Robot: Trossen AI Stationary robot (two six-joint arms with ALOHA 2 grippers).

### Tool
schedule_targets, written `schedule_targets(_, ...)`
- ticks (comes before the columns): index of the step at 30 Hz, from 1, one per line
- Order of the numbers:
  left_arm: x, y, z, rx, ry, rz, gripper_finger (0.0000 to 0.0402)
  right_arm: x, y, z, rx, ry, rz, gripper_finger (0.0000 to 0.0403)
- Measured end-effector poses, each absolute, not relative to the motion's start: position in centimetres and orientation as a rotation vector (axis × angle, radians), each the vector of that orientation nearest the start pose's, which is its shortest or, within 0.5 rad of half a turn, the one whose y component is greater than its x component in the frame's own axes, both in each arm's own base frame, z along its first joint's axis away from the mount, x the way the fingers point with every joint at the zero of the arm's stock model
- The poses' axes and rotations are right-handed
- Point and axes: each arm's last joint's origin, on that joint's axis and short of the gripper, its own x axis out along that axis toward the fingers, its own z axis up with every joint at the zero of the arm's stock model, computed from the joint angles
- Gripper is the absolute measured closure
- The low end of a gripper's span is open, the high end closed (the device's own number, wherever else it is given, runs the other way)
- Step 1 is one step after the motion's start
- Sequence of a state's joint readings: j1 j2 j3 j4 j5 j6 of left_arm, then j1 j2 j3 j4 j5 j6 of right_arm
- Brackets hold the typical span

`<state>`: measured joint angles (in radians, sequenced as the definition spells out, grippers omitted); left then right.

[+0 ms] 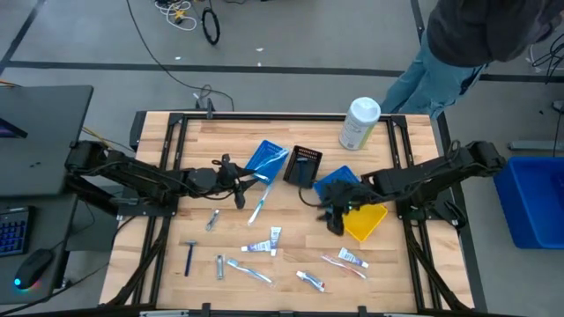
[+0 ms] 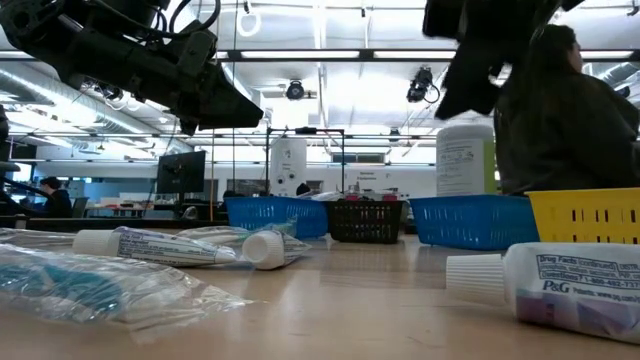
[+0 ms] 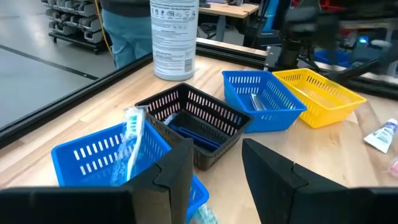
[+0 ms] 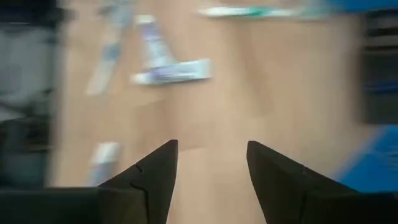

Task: Pick & Place Travel size toiletries
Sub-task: Put the top right toothpaste into the yellow basket

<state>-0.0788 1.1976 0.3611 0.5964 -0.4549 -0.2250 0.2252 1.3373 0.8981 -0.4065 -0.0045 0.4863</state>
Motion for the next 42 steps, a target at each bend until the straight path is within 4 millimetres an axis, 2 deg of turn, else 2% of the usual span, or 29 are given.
schedule_targets(6, 22.4, -0.5, 18.5, -0.157, 0.194, 0.396, 0.0255, 25.0, 10.0, 23.3, 0.412, 0.971, 0.11, 0.021)
schedule_targets(13, 22.4, -0.5, 18.5, -0.155, 0.197, 0.401, 0.0255, 21.3, 14.9, 21.3, 0.489, 1.248, 0.036, 0.0215)
schedule_targets(19, 22.3, -0.4, 18.5, -0.154, 0.186, 0.445, 0.0255, 19.7, 18.1, 18.7, 0.36, 1.337, 0.014, 0.0204)
schedule_targets(23, 22.3, -0.3, 18.5, -0.154, 0.182, 0.466, 0.0255, 19.3, 19.1, 17.0, 0.314, 1.401, -0.03, 0.0208)
schedule_targets(28, 22.3, -0.3, 18.5, -0.173, 0.176, 0.476, 0.0255, 19.2, 19.2, 15.3, 0.274, 1.446, -0.128, 0.0219)
schedule_targets(33, 22.3, -0.3, 18.5, -0.189, 0.171, 0.482, 0.0255, 19.5, 19.6, 13.8, 0.226, 1.474, -0.121, 0.022)
schedule_targets(38, 22.3, -0.3, 18.5, -0.196, 0.169, 0.483, 0.0255, 19.4, 19.9, 13.4, 0.194, 1.48, -0.114, 0.0218)
schedule_targets(42, 22.3, -0.3, 18.6, -0.197, 0.167, 0.482, 0.0255, 19.4, 19.8, 13.4, 0.2, 1.48, -0.121, 0.0249)
